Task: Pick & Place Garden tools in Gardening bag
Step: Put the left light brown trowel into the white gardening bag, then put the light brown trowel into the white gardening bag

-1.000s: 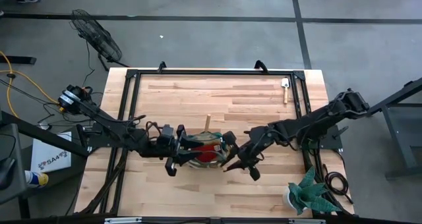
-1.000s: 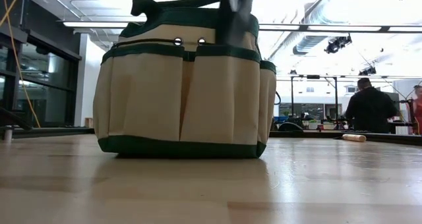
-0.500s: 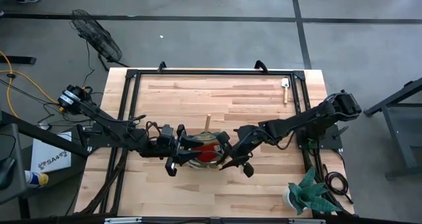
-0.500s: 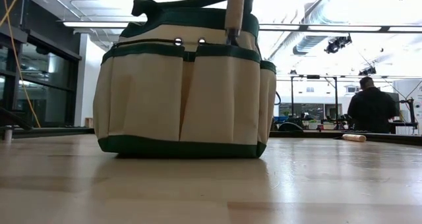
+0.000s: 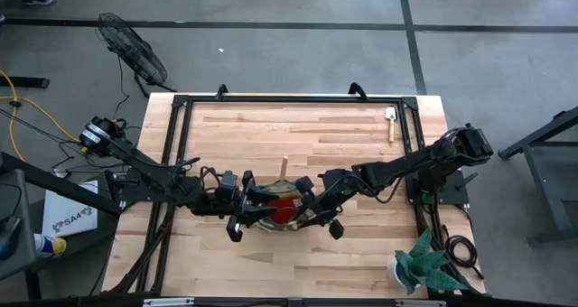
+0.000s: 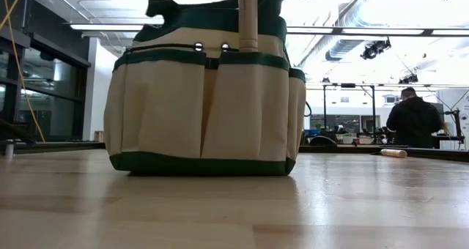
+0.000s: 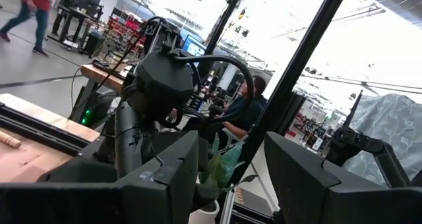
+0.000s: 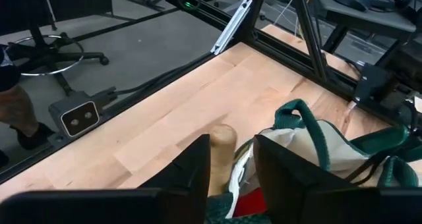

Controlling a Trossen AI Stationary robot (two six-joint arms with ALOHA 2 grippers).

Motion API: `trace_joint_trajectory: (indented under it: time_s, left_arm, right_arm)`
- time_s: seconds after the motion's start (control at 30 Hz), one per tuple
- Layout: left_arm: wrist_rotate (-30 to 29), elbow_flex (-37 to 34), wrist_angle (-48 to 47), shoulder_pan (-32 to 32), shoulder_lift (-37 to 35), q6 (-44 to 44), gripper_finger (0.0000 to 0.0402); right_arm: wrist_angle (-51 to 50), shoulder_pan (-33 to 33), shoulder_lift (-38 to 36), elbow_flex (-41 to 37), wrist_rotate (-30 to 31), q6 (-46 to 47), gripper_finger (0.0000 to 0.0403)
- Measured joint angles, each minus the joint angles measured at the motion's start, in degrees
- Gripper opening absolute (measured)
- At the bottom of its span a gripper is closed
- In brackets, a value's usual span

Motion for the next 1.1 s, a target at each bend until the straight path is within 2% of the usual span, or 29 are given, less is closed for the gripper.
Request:
trace_joint_trajectory:
  time_s: [0.17,0.37,0.5,0.6,0.8,1.1]
  left_arm:
    - [0.0,0.0,-0.4,0.0,0.0,0.0,0.0170]
    - [-0.1,0.0,-0.5,0.0,0.0,0.0,0.0170]
    - [-1.4,0.0,-0.9,0.0,0.0,0.2,0.0170]
    - [-1.9,0.0,-1.1,0.0,0.0,0.5,0.0170]
    - [-3.8,0.0,-0.9,0.0,0.0,1.5,0.0170]
    - [-8.5,0.0,-4.2,1.8,-1.4,3.4,0.0170]
  right_arm:
    - [0.0,0.1,0.0,0.0,-0.1,0.1,0.0107]
    - [-1.0,0.1,-0.8,0.0,2.5,6.0,0.0116]
    - [-2.8,0.2,-3.9,0.0,2.9,9.3,0.0123]
    - [-5.2,0.2,-7.2,0.0,3.6,15.1,0.0126]
    - [-11.7,0.0,-14.7,0.0,11.8,29.1,0.0127]
    - [-18.1,-1.7,-24.0,0.0,26.8,35.0,0.0127]
